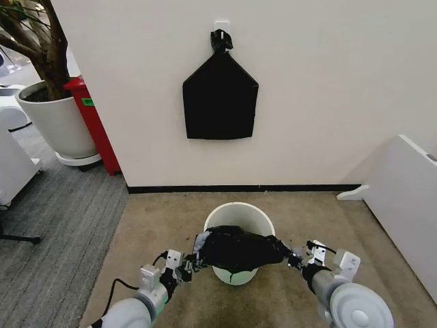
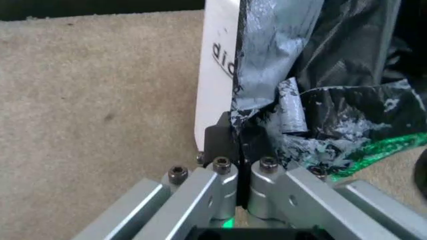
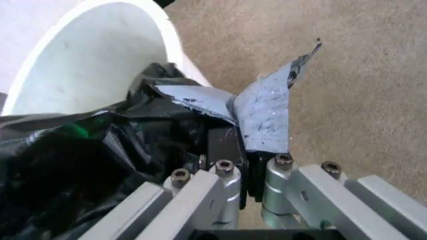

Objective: Place the garbage bag over the trash bin.

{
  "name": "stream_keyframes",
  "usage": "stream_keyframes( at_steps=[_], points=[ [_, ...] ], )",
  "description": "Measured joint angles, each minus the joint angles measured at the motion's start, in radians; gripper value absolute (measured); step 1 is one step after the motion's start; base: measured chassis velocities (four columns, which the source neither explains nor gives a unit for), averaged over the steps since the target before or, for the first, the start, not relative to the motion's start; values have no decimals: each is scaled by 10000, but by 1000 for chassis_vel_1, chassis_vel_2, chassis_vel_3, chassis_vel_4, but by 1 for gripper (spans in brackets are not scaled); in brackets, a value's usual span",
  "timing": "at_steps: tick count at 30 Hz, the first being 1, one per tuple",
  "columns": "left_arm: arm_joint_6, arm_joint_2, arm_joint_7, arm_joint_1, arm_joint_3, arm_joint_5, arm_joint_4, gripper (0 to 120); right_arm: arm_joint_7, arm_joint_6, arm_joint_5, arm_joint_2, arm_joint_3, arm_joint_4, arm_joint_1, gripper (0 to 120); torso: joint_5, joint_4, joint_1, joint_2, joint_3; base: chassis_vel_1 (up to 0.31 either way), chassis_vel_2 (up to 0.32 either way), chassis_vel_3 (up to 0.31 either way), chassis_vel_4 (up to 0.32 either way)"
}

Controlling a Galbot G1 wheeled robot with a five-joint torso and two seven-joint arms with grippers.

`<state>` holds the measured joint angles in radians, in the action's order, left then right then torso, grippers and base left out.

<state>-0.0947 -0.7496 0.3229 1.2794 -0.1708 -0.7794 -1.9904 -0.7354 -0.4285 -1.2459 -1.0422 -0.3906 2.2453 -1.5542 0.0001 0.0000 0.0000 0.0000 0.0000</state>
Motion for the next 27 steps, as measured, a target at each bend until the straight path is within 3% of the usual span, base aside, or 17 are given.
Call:
stream_keyframes(
  at_steps=[13,27],
  points=[
    [910,-533,-160,-256,-561,1072,1086,0,2382,1766,1707,-163,-4,-1311,-347,0,0,0,0,0,0,0,0,0,0],
    [1085,-806,-532,-416,610,1013,1273,0,3416,2337,2290,-262,223,-2007,212,0,-1,0,0,0,0,0,0,0,0]
  ],
)
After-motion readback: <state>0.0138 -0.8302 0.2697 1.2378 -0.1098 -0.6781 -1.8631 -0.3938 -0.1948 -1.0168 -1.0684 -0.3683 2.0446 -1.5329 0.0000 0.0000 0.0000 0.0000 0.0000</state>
